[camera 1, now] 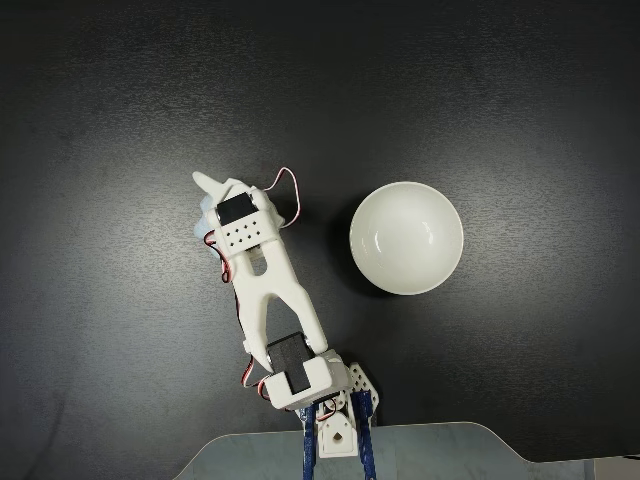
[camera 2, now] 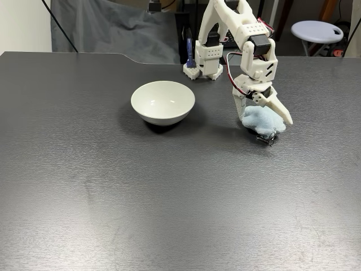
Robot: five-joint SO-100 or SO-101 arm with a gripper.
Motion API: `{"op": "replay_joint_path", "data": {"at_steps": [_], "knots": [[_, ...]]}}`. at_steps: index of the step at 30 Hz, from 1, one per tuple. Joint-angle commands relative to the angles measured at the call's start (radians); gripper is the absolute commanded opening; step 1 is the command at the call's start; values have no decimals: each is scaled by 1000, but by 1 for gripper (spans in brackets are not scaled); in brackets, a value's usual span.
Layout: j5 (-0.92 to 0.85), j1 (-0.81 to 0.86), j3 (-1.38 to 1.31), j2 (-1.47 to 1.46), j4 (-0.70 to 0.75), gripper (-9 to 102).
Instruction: Grasp a skyblue doll and put it in the white bowl.
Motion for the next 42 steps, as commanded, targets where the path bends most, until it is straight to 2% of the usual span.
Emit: {"op": "replay_joint_path", "data": {"at_steps": [1, 6, 14, 26, 28, 30, 36, 42], "knots": [[-67, -11, -41, 18, 9, 68], [-77, -12, -40, 20, 9, 68], [-209, -55, 83, 32, 8, 68], [-210, -55, 94, 32, -5, 66], [-210, -57, 94, 32, -5, 61], [-206, -57, 94, 32, -6, 49], [-210, -55, 78, 34, -9, -1], [-193, -38, 77, 100, -120, 3]]}}
